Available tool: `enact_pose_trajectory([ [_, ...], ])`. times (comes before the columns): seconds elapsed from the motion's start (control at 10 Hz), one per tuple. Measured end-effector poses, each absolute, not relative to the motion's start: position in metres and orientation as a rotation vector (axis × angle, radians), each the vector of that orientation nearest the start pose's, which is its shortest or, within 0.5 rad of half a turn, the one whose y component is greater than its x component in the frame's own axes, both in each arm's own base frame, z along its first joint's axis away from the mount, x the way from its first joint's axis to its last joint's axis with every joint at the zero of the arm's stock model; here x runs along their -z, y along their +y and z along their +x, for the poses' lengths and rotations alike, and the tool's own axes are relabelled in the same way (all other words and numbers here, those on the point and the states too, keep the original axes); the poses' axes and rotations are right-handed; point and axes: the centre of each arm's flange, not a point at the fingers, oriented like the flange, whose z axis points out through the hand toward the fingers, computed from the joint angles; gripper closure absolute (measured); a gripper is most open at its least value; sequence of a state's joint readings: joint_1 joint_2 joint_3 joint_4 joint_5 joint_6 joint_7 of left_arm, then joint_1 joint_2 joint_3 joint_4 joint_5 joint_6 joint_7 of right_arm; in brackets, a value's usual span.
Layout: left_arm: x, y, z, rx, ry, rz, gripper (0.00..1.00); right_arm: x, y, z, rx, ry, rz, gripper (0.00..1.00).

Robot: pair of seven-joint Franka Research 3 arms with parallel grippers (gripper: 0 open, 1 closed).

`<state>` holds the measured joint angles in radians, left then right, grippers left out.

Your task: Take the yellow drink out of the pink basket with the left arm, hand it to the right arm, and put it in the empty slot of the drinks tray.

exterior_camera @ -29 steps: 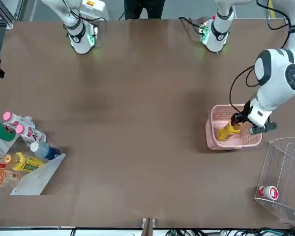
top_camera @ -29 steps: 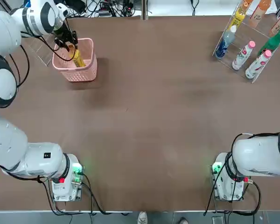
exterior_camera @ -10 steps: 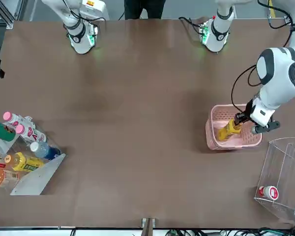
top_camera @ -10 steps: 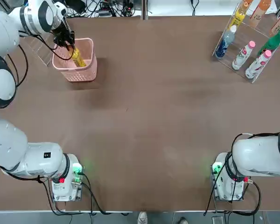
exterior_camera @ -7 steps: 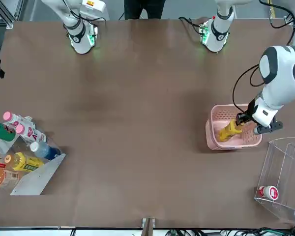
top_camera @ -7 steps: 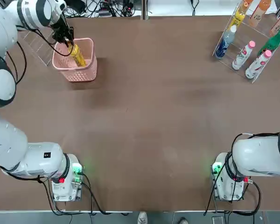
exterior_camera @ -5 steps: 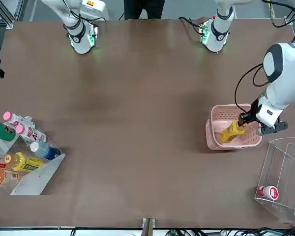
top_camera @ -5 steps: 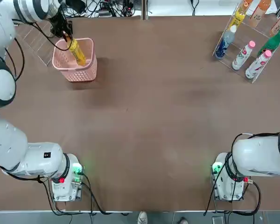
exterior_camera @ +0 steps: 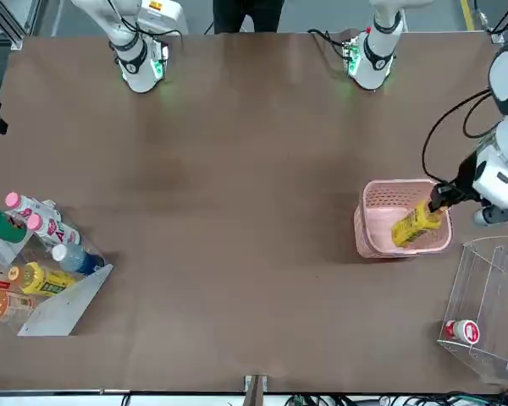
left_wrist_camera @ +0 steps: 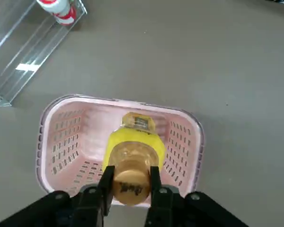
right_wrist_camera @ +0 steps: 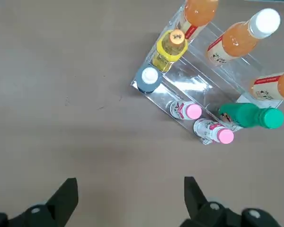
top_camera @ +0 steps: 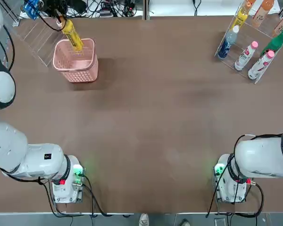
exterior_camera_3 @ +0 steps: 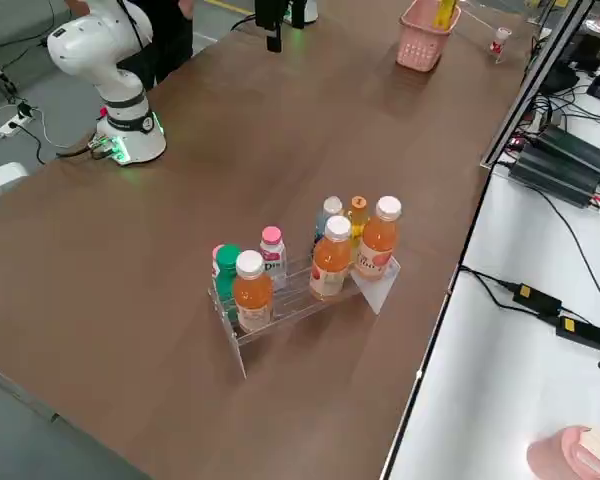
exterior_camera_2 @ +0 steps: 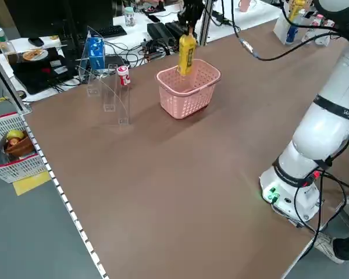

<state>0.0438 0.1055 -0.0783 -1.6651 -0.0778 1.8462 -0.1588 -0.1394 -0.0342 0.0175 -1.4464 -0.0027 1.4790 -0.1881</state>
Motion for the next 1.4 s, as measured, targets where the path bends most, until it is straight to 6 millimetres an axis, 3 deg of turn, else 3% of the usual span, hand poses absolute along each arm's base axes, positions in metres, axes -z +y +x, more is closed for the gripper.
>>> enact_pose_trajectory([
  [0.2,-0.580,-0.034,0.600,0.096,-0.201,-3.227,0.66,-0.693,-0.065,0.529,0.104,-0.103,-3.152,0.01],
  [0.5,-0.615,-0.041,0.590,0.041,-0.169,-3.229,0.66,-0.703,-0.070,0.527,0.142,-0.085,-3.155,0.01],
  [0.7,-0.635,-0.076,0.584,0.031,-0.193,-3.237,0.66,-0.709,-0.081,0.524,0.157,-0.054,-3.157,0.01],
  [0.9,-0.635,-0.123,0.581,0.009,-0.230,-3.250,0.66,-0.710,-0.086,0.524,0.157,-0.038,-3.158,0.01],
  [1.4,-0.631,-0.203,0.568,-0.042,-0.254,-3.275,0.66,-0.709,-0.084,0.524,0.155,-0.044,-3.156,0.01],
])
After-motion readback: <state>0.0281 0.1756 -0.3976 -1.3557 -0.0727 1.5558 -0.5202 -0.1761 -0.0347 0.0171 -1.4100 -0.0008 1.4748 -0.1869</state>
